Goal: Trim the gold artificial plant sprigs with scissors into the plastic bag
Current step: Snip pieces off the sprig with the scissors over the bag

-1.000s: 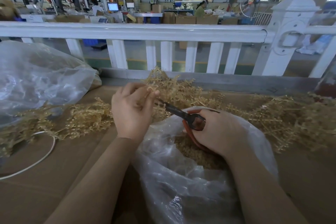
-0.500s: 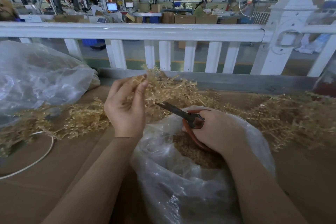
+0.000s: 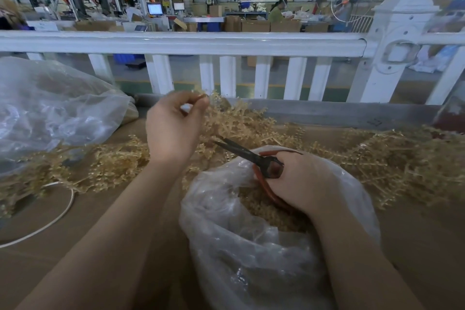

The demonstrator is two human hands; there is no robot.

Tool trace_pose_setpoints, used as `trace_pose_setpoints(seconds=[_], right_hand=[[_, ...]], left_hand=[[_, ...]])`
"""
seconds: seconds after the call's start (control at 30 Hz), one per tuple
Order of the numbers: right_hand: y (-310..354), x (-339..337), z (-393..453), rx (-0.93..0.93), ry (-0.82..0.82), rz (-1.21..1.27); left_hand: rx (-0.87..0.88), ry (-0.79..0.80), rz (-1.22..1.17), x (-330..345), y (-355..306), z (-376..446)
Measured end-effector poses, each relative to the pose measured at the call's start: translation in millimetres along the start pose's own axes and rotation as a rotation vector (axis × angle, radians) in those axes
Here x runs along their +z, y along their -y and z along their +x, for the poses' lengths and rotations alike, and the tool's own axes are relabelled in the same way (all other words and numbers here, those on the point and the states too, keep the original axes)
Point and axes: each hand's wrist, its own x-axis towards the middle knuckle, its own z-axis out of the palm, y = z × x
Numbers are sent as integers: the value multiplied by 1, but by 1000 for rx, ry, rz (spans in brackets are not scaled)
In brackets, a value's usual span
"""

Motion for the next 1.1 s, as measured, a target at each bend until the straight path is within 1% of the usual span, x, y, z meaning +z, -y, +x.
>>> trace_pose_setpoints(seconds=[0.13, 0.27, 0.37, 0.47, 0.5, 0.57, 0.63, 0.67, 0.73, 0.8, 0.87, 1.0, 1.1], right_hand=[[-2, 2, 0, 73, -68, 8], [-4, 4, 1, 69, -66, 66], [-5, 3, 1, 103, -103, 85], [-4, 2, 1, 110, -125, 102], [-5, 0, 0, 100, -101, 100], [-7, -6, 0, 38, -1, 86], [-9, -11, 0, -66, 95, 107], [-8, -14, -1, -121, 109, 120], [-8, -15, -3, -204, 78, 131], [-7, -16, -4, -232, 46, 118], [-7, -19, -2, -197, 64, 75], [-7, -30, 5, -19, 192, -239], [-12, -42, 6, 81, 269, -258]], left_hand=[[-69, -169, -366, 0, -14, 6], [-89, -312, -550, 1, -24, 14], [-70, -365, -616, 0, -26, 18], [-54, -342, -635, -1, -22, 19], [-68, -319, -628, 0, -19, 20], [-136, -264, -597, 1, -11, 20], [-223, -206, -562, 1, 0, 20], [-260, -182, -546, 1, 5, 19], [-302, -149, -511, 0, 15, 17], [-302, -134, -472, -1, 21, 15], [-287, -122, -429, 0, 25, 12], [-298, -125, -410, 2, 34, 8], [-337, -114, -405, 7, 38, 3]])
